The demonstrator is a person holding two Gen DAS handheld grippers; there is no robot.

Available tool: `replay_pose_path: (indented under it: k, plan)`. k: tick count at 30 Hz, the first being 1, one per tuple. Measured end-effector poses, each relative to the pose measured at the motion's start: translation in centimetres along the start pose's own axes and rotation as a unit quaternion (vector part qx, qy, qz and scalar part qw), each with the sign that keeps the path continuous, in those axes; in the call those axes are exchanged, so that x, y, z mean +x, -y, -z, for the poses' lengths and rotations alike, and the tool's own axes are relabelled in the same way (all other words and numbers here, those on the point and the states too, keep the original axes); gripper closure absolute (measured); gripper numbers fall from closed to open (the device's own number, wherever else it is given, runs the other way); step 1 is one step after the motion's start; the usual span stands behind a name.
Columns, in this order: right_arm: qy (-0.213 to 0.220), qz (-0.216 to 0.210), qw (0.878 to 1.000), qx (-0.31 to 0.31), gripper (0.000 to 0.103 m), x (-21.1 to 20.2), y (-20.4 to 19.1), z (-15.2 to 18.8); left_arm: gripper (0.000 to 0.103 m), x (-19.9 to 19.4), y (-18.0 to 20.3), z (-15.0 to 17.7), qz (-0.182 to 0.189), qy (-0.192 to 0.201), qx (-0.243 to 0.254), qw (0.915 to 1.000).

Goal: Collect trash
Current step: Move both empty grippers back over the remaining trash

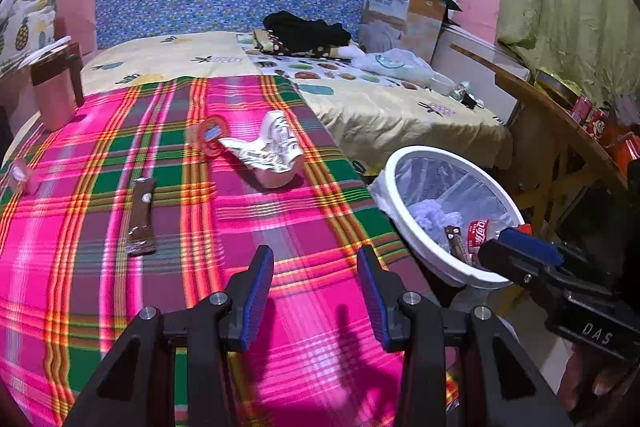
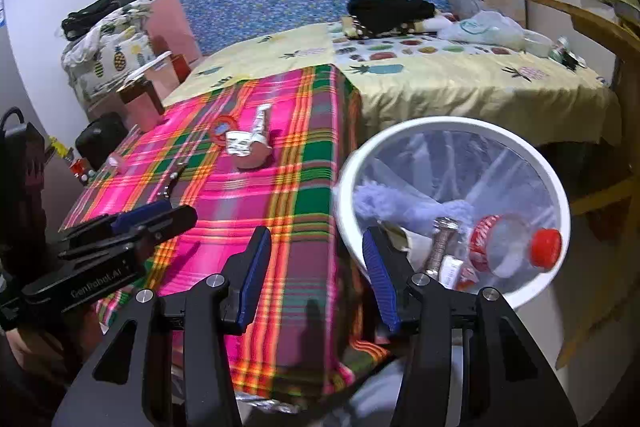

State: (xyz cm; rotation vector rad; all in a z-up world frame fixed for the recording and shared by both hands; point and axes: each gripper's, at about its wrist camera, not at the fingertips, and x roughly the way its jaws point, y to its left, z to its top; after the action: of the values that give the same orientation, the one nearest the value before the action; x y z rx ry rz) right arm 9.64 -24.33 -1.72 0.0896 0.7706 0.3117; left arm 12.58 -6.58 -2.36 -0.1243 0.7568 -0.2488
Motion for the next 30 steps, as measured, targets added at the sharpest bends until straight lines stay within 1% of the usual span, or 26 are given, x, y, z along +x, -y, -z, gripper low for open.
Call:
replay_pose_path:
  k: [6,15,22,30]
  plan:
    - [-0.008,-0.014,1.000,-0.010,0.054,0.7,-1.4,-0.3,0.060,-1.1,-2.2,0.6,-0.020,0.006,-0.016,0.9997]
    - [-0.011,-0.034,0.999,-0.027,0.054,1.5,-3.4,-1.3,0.060,-2.3,-5.6,0.3,-0.054,0.018,-0.041,0.9975]
    - [-0.015,-0.039,0.998,-0.035,0.054,2.5,-4.3,-2.2,0.060,-1.8,-8.1,-0.2,-0.076,0.016,-0.062,0.9950]
    - [-0.020,-0.044,0.998,-0.038,0.054,4.0,-4.8,-3.3,0.060,-0.1,-10.4,-1.0,-0.088,0.006,-0.080,0.9929]
